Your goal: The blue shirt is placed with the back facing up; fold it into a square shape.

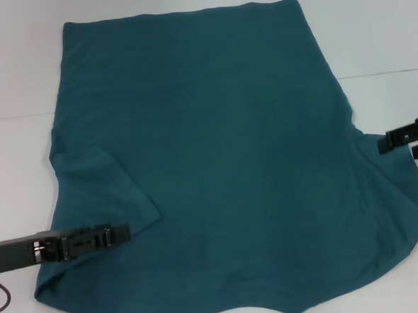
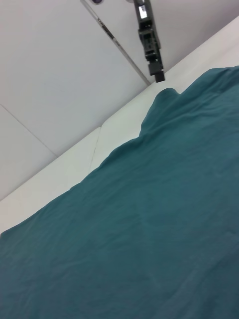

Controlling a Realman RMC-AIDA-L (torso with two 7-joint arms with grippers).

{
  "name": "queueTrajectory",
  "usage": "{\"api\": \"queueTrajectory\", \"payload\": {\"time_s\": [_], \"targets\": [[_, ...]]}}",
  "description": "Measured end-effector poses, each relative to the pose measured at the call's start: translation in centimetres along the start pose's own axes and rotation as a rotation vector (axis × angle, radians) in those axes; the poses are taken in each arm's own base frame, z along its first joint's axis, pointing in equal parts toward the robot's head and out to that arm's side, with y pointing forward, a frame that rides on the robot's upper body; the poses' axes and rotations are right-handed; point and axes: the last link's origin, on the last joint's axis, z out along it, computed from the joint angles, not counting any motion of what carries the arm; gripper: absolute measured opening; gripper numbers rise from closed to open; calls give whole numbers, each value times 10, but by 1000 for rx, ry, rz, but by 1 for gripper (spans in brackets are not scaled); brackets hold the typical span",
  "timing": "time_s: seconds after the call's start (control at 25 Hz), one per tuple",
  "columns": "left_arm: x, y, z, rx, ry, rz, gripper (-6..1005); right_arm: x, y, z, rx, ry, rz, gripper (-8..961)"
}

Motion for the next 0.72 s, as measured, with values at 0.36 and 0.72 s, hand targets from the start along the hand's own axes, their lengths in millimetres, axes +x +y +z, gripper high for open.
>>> {"api": "queueTrajectory", "payload": {"time_s": [0.36, 0.72], "targets": [[9, 0, 6, 7, 0, 16, 659, 12, -17, -2, 49, 5, 33, 883], [10, 1, 8, 5, 1, 13, 660, 10, -16, 15, 84, -42, 17, 882]]}}
